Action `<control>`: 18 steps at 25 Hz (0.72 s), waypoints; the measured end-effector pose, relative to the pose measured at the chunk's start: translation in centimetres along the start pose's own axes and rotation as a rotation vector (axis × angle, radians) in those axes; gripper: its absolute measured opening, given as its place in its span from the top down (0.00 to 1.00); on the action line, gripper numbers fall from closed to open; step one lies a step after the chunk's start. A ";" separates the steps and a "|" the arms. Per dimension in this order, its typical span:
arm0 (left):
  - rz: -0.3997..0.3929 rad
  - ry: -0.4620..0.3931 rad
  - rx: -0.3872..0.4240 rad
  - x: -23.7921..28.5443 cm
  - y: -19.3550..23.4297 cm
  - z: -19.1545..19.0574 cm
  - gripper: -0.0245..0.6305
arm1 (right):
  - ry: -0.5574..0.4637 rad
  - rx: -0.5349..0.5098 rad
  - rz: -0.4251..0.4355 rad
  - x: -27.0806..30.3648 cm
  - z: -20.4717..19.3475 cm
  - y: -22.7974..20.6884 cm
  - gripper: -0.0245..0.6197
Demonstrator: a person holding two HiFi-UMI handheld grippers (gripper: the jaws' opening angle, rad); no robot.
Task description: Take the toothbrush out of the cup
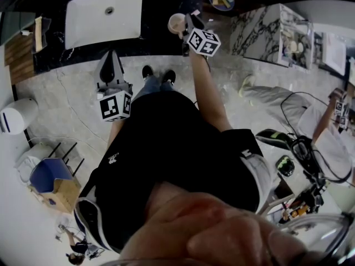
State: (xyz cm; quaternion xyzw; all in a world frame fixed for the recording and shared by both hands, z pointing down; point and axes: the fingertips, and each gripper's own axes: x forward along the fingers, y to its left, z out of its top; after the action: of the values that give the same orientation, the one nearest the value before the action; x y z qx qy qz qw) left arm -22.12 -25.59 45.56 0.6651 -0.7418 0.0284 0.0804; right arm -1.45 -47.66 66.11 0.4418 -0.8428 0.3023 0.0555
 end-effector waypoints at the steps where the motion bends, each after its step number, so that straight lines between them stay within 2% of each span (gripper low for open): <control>1: -0.001 -0.001 -0.001 0.0 0.0 0.0 0.96 | -0.005 0.000 0.004 0.0 0.1 0.1 0.89; 14: -0.023 -0.023 -0.004 -0.1 -0.4 0.4 0.96 | -0.076 -0.065 0.044 -1.3 2.6 1.8 0.91; 18: -0.037 -0.042 -0.005 -0.4 -0.4 0.9 0.96 | -0.143 -0.150 0.053 -2.9 5.3 3.6 0.91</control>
State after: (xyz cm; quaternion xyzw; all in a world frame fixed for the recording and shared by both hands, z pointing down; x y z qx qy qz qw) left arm -21.73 -25.42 44.62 0.6791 -0.7309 0.0109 0.0669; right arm -1.59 -47.05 59.12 0.4343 -0.8763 0.2073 0.0203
